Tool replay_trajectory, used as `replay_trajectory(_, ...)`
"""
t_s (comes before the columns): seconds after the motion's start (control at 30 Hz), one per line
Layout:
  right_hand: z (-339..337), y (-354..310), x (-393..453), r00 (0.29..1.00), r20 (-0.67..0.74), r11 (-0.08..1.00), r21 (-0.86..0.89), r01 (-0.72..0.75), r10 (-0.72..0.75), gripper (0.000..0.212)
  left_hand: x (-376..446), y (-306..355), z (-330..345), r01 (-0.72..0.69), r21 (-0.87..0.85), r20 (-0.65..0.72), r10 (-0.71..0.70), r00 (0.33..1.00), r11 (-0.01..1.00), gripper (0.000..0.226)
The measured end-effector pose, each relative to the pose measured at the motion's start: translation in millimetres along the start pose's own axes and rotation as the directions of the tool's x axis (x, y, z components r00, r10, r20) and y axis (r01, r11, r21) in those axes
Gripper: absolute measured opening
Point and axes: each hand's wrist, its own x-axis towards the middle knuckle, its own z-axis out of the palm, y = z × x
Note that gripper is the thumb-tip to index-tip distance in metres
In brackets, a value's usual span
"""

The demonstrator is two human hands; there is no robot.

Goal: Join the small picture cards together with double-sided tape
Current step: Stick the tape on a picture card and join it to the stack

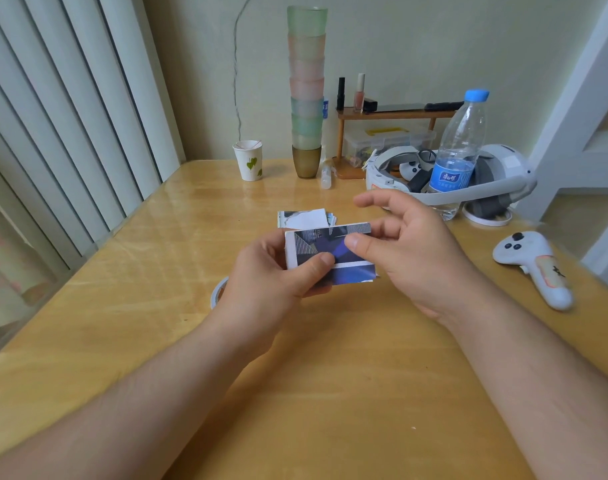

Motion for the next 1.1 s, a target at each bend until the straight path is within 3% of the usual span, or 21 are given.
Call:
replay_trajectory(0.1,3.4,1.4,-0.4,0.989,0.104,0.984,0.128,-0.120,0.107,0.032,0.0,-0.3,0.7,0.033,-0.064,0.050,-0.030,0.998,0.997,0.023)
replay_trajectory(0.23,7.5,5.8,-2.3,0.956,0.207,0.962,0.133,-0.238,0.208,0.018,-1.0,0.5,2.5,0.071,-0.091,0.082,-0.063,0.995,0.993,0.023)
replay_trajectory(0.33,7.1,12.7,-1.4,0.971,0.162,0.984,0.000,-0.178,0.176,0.011,0.2,-0.1,0.4,0.032,-0.053,0.050,-0.029,0.998,0.998,0.021)
replay_trajectory(0.47,11.1,16.0,0.1,0.989,0.109,0.995,-0.009,-0.096,0.096,0.010,0.2,1.4,1.8,-0.006,-0.057,-0.011,0.005,1.000,0.998,0.040)
replay_trajectory(0.6,13.6,16.7,-0.5,0.997,0.061,0.998,-0.045,-0.050,0.053,0.010,-1.5,2.9,2.0,0.035,0.000,0.076,-0.035,0.997,0.999,0.019)
replay_trajectory(0.73,9.2,12.8,-3.6,0.999,0.045,0.958,-0.282,0.041,-0.030,0.005,-1.9,1.3,0.0,0.106,0.034,0.122,-0.110,0.986,0.994,0.016)
replay_trajectory(0.93,3.0,9.7,-2.4,0.997,0.078,0.948,-0.317,0.013,0.012,0.022,-3.3,-2.7,2.3,0.020,0.145,0.062,-0.029,0.998,0.989,0.017)
replay_trajectory(1.1,2.4,9.6,-2.6,0.994,0.103,0.942,-0.337,-0.005,0.042,0.018,-3.7,-0.2,3.5,-0.049,0.231,0.058,0.037,0.998,0.972,0.023)
